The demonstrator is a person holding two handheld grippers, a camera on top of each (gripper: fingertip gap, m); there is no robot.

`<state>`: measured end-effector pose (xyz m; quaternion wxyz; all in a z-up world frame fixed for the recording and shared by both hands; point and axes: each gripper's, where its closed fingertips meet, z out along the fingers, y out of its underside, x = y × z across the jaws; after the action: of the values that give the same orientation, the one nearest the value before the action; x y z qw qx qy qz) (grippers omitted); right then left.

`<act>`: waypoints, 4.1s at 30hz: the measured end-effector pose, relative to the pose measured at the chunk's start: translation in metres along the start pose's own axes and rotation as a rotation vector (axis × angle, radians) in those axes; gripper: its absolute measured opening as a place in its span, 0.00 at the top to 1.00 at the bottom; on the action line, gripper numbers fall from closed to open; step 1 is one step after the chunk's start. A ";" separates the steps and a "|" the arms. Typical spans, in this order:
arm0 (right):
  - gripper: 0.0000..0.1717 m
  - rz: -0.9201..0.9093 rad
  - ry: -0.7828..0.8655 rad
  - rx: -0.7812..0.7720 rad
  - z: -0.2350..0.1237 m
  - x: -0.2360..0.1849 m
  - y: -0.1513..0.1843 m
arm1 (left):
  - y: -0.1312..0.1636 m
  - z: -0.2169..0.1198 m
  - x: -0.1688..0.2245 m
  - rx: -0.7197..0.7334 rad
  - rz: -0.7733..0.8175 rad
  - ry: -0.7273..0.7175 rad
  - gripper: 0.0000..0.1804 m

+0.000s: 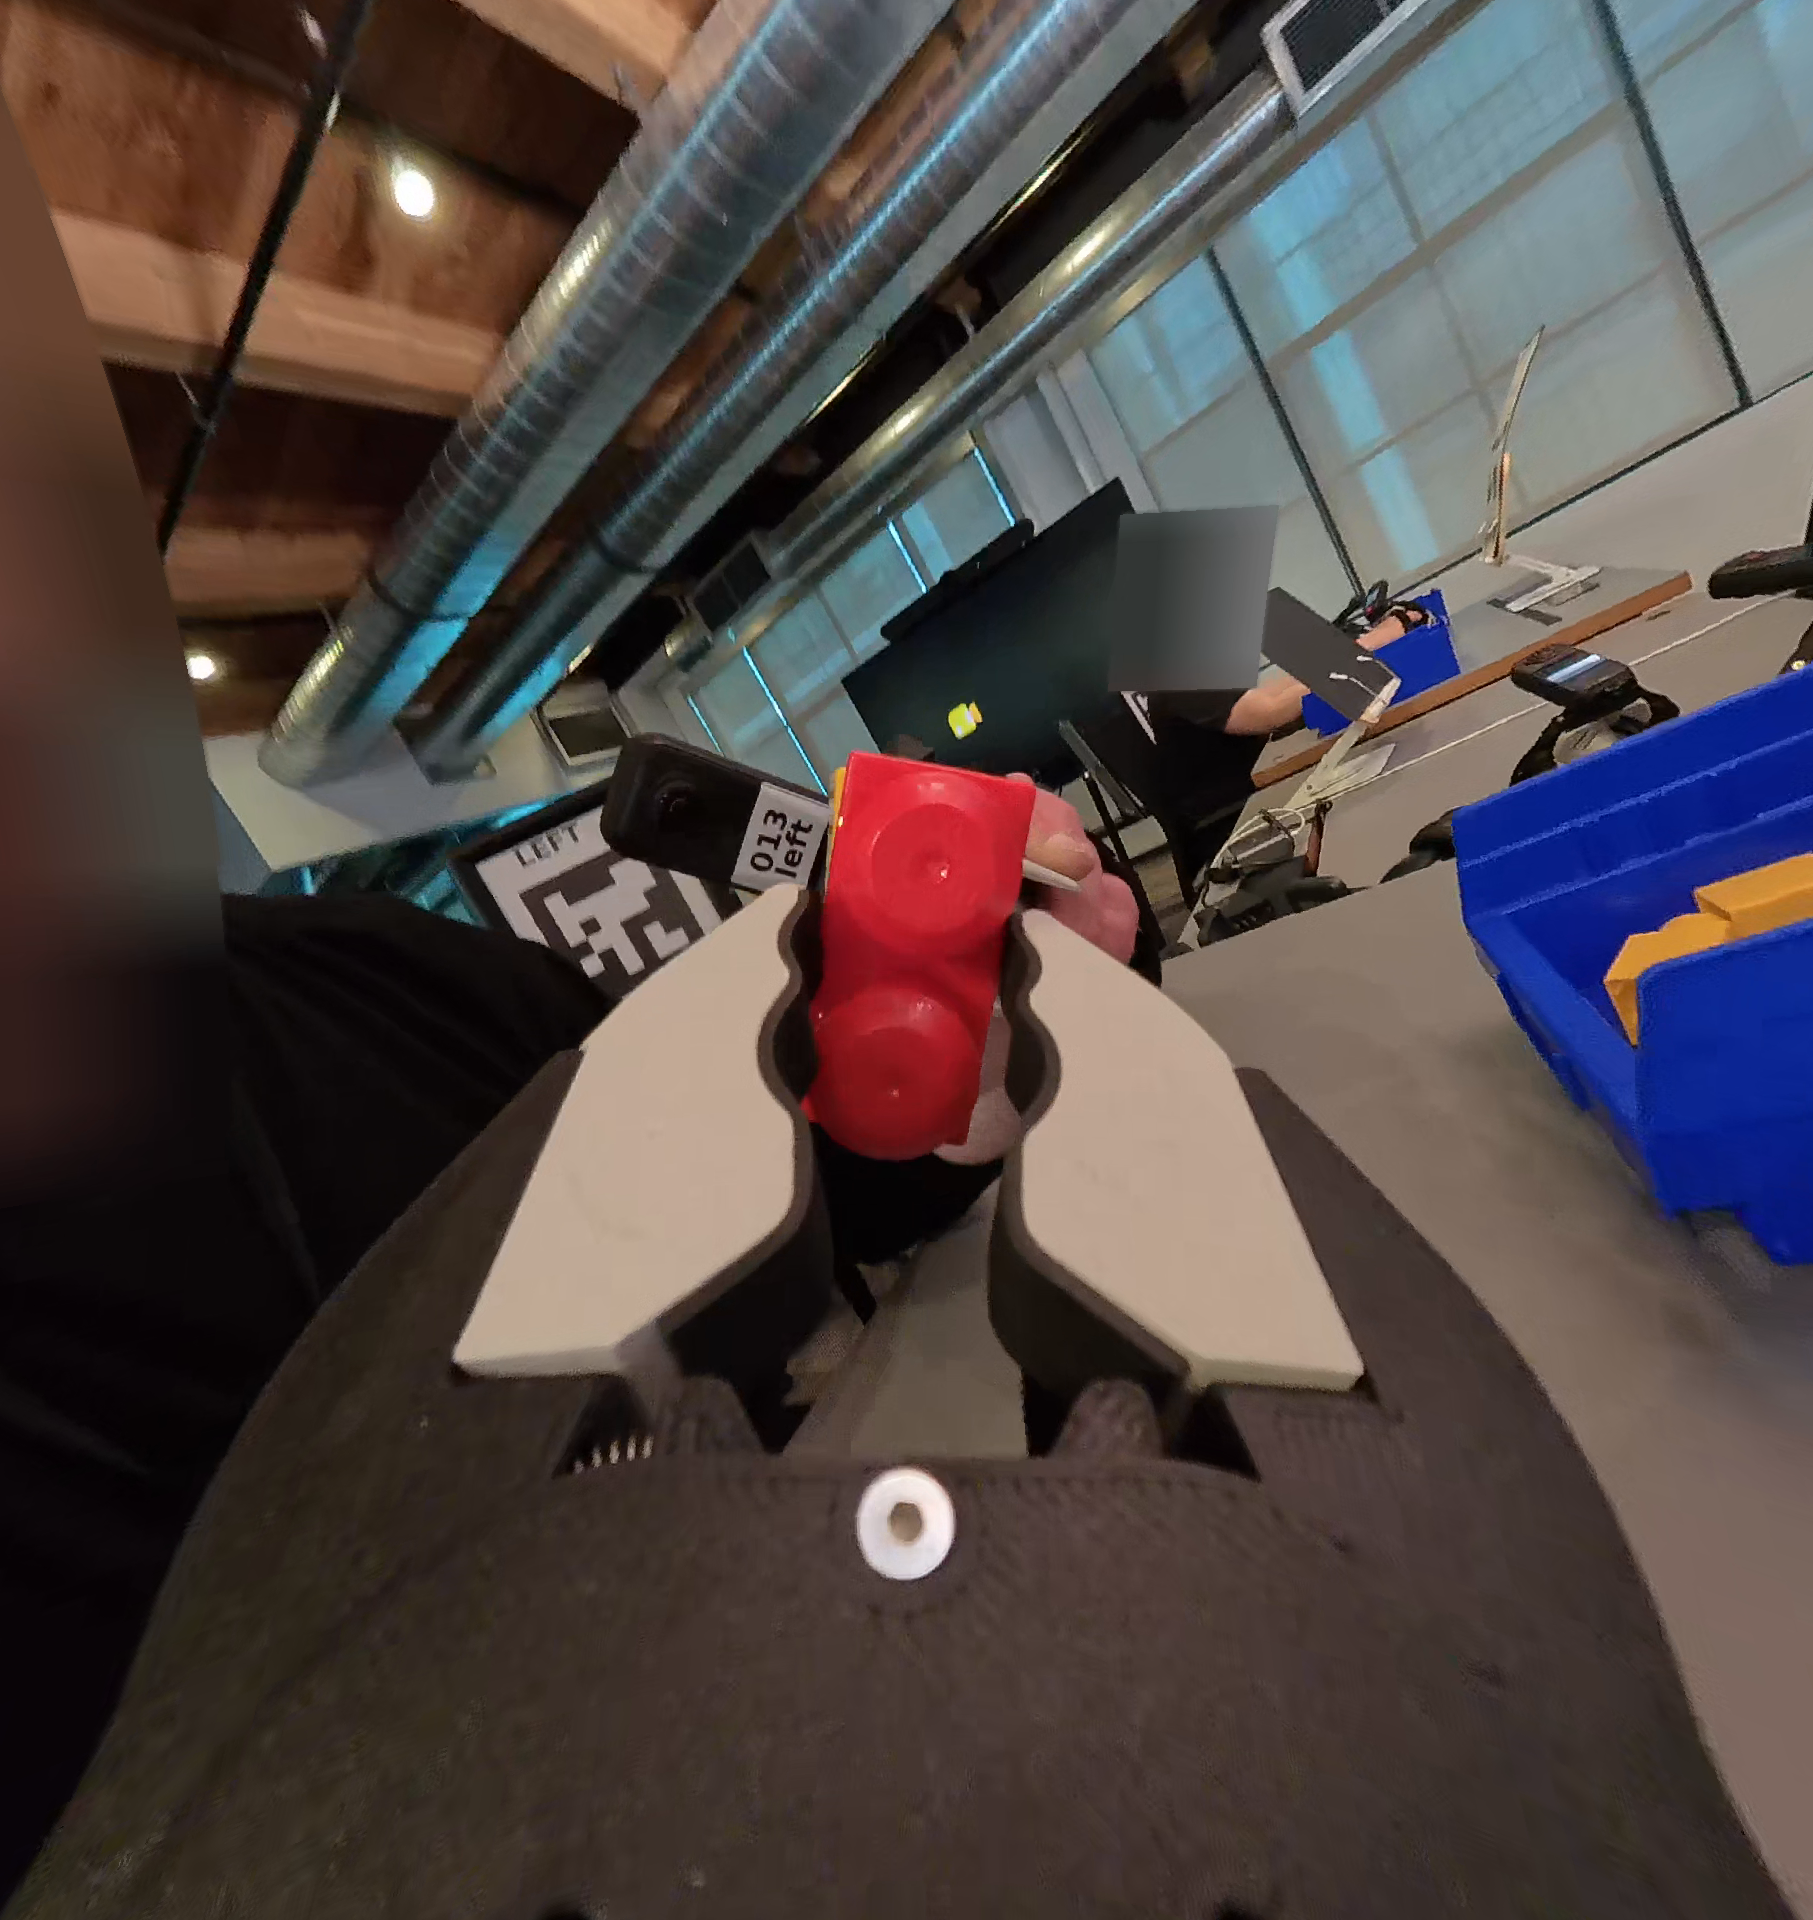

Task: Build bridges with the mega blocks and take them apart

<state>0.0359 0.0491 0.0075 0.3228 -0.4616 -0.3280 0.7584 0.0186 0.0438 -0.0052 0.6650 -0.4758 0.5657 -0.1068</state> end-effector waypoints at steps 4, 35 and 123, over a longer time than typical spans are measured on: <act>0.80 0.032 0.005 0.028 -0.003 0.007 0.002 | 0.007 0.003 -0.001 0.025 -0.121 0.026 0.95; 0.80 -0.026 0.084 -0.112 0.000 0.012 0.013 | 0.015 0.009 0.006 -0.034 -0.045 0.008 0.97; 0.79 0.105 0.088 -0.063 -0.013 0.039 0.026 | 0.039 0.018 0.013 -0.015 -0.289 0.084 0.95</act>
<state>0.0284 0.0675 -0.0371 0.2821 -0.5211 -0.3127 0.7424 0.0225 0.0647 -0.0446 0.6148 -0.5523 0.5194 -0.2172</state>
